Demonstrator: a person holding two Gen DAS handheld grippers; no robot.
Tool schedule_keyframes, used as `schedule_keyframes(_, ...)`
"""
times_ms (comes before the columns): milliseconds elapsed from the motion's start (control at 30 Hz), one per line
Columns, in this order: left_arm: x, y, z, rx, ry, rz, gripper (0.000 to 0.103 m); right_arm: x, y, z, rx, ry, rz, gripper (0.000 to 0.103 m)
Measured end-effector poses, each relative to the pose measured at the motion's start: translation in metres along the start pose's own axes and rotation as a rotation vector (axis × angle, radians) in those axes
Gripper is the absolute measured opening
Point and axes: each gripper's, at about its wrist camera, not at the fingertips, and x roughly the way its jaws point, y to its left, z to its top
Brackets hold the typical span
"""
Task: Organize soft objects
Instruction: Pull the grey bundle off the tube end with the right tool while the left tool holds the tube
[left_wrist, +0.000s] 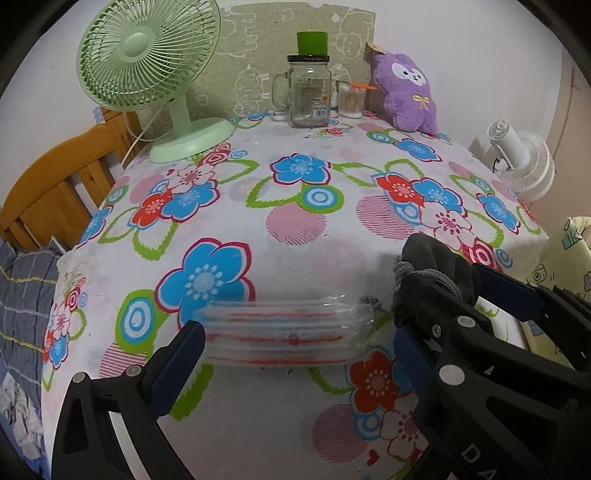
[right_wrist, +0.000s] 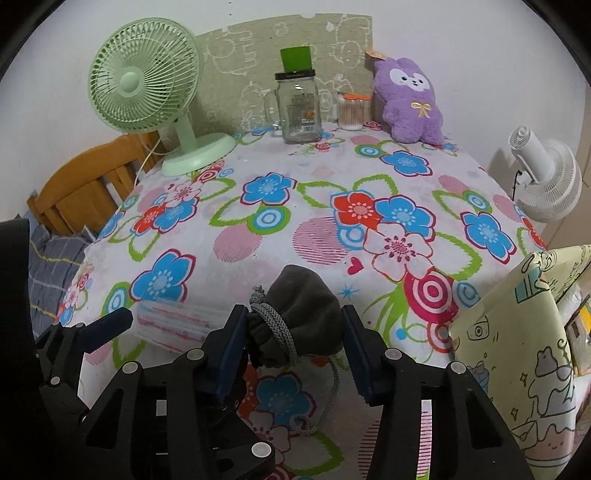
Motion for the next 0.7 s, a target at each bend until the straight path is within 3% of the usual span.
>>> schedule_keyframes(367, 0.014, 0.001, 0.004, -0.034, 0.000, 0.005, 0.101, 0.011, -0.005, 0.002, 0.021, 0.014, -0.007, 0.054)
schedule_keyframes(467, 0.015, 0.003, 0.003, -0.041, -0.004, 0.016, 0.089, 0.013, -0.005, 0.002, 0.021, 0.017, -0.004, 0.054)
schedule_keyframes(700, 0.012, 0.004, 0.001, -0.027, -0.021, 0.015, 0.070, 0.012, -0.002, 0.000, 0.017, 0.020, 0.006, 0.054)
